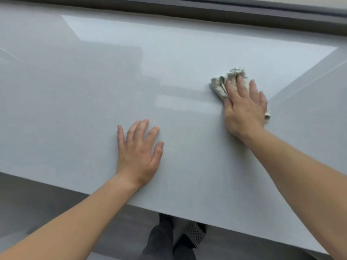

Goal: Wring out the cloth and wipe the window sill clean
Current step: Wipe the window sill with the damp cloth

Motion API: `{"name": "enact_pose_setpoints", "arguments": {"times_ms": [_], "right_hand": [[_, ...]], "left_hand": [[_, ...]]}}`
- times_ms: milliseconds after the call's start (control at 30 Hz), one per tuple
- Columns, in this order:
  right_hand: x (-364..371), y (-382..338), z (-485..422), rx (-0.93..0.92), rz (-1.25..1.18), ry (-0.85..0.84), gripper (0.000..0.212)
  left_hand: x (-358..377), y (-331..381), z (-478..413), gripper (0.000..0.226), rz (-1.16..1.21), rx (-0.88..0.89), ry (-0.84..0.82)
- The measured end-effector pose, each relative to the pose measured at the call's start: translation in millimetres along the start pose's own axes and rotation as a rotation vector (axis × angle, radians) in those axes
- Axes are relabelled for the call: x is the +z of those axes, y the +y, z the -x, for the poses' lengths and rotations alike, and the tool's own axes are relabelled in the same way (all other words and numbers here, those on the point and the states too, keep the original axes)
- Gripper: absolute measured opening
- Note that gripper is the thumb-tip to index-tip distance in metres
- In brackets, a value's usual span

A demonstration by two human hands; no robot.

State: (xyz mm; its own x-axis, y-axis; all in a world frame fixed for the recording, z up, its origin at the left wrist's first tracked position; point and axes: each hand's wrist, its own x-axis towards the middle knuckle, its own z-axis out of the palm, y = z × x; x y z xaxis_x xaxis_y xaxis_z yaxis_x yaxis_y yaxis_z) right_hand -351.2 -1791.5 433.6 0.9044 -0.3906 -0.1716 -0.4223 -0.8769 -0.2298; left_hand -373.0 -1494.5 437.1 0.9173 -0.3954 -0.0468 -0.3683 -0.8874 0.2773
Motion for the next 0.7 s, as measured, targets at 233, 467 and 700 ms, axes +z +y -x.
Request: {"name": "enact_pose_setpoints", "arguments": {"times_ms": [233,467,700], "right_hand": [[9,9,27,-0.45,0.122,-0.07,0.052],[-1,-2,-78,0.054,0.01,0.046,0.054],[-7,7,-62,-0.351,0.126,-0.048,0.056]], "left_hand": [[10,24,-113,0.069,0.042,0.02,-0.02],[31,33,-142,0.067,-0.121,-0.021,-0.109],[27,38,-133,0.069,-0.112,-0.001,-0.079]]}}
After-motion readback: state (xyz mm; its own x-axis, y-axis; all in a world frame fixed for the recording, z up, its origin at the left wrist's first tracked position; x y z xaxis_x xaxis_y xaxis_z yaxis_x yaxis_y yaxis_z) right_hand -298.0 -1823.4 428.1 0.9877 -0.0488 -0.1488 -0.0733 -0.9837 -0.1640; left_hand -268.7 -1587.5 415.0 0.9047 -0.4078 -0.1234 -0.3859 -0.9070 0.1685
